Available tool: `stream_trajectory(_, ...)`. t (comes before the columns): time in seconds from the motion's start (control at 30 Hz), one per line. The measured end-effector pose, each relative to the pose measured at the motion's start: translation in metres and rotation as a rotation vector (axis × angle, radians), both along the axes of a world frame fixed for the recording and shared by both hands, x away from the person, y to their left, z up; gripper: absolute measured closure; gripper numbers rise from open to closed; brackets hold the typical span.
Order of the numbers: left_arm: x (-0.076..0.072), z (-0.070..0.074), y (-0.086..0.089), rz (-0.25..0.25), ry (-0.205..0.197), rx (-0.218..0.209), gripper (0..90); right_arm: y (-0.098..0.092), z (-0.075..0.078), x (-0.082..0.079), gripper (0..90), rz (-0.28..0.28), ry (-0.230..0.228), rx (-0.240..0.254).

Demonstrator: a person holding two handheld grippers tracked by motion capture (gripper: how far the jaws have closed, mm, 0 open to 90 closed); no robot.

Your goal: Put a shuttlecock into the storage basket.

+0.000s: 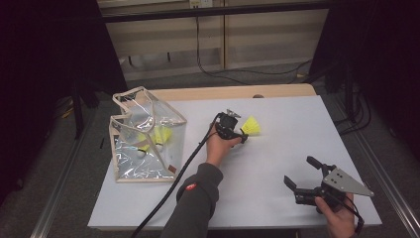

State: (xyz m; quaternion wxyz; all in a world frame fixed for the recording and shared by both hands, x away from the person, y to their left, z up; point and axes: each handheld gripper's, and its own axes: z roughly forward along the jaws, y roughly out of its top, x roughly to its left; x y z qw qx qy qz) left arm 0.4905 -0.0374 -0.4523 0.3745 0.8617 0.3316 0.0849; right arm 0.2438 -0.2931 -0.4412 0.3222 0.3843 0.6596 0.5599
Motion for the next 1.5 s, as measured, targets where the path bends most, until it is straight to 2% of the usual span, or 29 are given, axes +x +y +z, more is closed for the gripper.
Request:
stream_trajectory(0.23,0.002,-0.003,-0.002,-0.031,-0.018,-0.001,42.7,0.0,0.0,0.0,1.4,0.0,0.002,-0.001)
stream_trajectory(0.43,0.002,-0.005,-0.004,-0.026,-0.027,-0.002,49.6,0.0,-0.001,0.0,1.4,0.001,0.001,0.0)
stream_trajectory(0.53,0.003,-0.005,-0.004,-0.021,-0.006,-0.026,53.6,0.0,-0.001,0.0,1.4,0.001,0.002,0.0)
stream_trajectory(0.73,0.002,-0.003,-0.003,-0.018,0.011,-0.018,62.6,0.0,-0.001,0.0,1.4,-0.001,0.002,-0.002)
stream_trajectory(1.03,-0.002,0.001,-0.002,0.013,0.068,-0.02,63.7,-0.001,0.0,0.0,1.4,-0.003,0.001,-0.002)
stream_trajectory(1.27,-0.005,0.006,0.001,0.01,0.109,-0.031,63.7,0.001,-0.001,0.0,1.4,0.003,0.001,-0.006)
stream_trajectory(1.37,-0.007,0.009,0.004,0.017,0.129,-0.05,63.7,0.001,-0.001,0.0,1.4,0.003,0.001,-0.005)
stream_trajectory(1.5,-0.009,0.013,0.009,0.014,0.143,-0.05,63.8,0.002,0.0,0.0,1.4,0.004,0.001,-0.004)
